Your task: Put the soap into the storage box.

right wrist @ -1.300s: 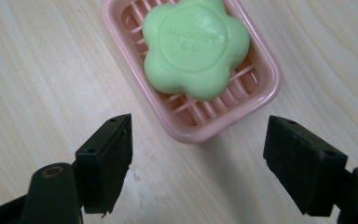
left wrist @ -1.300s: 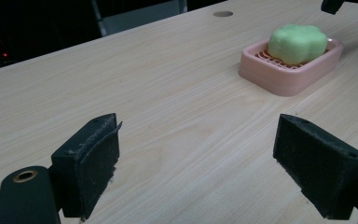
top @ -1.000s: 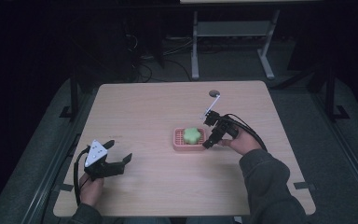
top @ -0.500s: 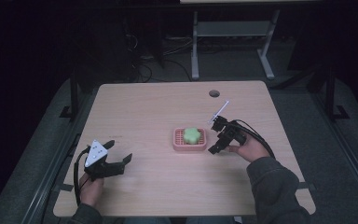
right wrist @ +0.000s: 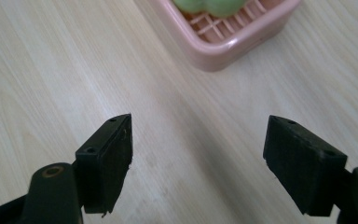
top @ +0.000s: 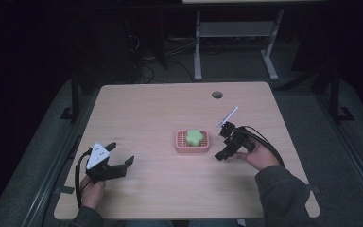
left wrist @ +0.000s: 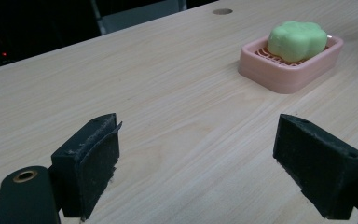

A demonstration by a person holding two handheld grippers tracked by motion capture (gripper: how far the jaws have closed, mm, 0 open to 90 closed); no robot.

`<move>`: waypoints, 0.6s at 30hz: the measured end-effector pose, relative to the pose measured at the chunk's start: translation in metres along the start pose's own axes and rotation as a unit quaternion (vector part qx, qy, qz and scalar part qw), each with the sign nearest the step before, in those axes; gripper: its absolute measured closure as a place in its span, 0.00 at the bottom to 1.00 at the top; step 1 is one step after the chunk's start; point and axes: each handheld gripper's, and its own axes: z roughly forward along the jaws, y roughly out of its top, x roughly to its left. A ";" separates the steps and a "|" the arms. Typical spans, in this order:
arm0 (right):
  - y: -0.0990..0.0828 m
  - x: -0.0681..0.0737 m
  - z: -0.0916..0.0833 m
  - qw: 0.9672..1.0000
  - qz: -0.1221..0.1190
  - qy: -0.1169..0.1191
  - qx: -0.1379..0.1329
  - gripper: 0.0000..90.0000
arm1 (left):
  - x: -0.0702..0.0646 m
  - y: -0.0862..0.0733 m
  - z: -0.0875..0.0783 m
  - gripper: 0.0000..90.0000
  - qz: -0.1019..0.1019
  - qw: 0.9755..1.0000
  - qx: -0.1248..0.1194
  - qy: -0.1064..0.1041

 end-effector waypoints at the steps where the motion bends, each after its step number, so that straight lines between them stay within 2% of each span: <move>1: -0.001 0.001 -0.001 1.000 -0.002 -0.005 0.000 0.26 | 0.000 0.000 0.000 0.16 0.000 1.000 0.000 0.000; 4: -0.009 0.003 -0.005 1.000 0.001 -0.005 -0.012 0.26 | 0.000 0.000 0.000 0.16 0.001 1.000 0.001 0.000; 18: -0.044 0.006 -0.005 0.999 0.019 -0.004 -0.029 0.26 | -0.001 -0.001 0.001 0.16 0.002 1.000 0.005 -0.001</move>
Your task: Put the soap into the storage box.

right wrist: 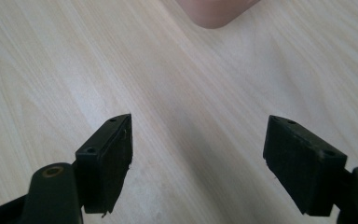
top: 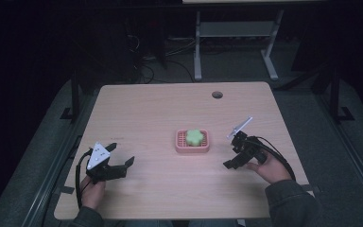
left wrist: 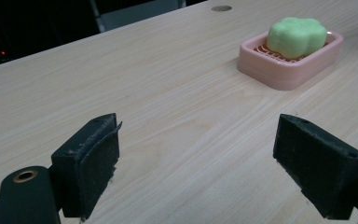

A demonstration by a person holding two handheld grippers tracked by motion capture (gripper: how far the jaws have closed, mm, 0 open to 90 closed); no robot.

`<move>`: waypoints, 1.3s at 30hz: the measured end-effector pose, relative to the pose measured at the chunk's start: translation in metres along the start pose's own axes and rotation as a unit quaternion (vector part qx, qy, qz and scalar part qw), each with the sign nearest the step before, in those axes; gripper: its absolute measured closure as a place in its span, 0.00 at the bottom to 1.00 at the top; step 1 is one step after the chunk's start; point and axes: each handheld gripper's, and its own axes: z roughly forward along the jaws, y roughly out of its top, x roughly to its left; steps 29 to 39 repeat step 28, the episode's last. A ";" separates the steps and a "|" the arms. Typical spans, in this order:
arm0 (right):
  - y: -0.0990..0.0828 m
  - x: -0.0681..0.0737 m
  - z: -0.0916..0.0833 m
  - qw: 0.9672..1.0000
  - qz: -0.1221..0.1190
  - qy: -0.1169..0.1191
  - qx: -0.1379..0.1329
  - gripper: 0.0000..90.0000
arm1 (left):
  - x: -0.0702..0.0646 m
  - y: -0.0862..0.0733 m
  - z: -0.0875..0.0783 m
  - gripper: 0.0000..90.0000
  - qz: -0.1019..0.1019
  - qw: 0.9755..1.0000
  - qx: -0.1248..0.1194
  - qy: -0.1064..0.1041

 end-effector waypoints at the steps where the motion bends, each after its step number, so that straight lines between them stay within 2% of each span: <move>1: -0.005 0.001 0.000 1.000 0.001 -0.001 -0.002 0.26 | 0.000 0.000 0.000 0.16 0.000 1.000 0.000 0.000; 14: -0.032 0.009 -0.001 1.000 0.005 -0.009 -0.016 0.26 | 0.000 0.000 0.000 0.16 -0.004 1.000 -0.003 -0.006; 23: -0.056 0.017 0.006 0.999 0.015 -0.009 -0.028 0.26 | -0.003 0.000 0.003 0.16 -0.001 1.000 0.000 -0.010; 26: -0.063 0.022 0.007 0.999 0.016 -0.015 -0.039 0.26 | -0.004 0.000 0.004 0.16 0.002 1.000 0.004 -0.010; 27: -0.069 0.025 0.008 0.998 0.019 -0.018 -0.051 0.26 | -0.004 0.000 0.004 0.16 0.003 1.000 0.004 -0.009; 39: -0.069 0.025 0.008 0.998 0.019 -0.018 -0.051 0.26 | -0.004 0.000 0.004 0.16 0.003 1.000 0.005 -0.009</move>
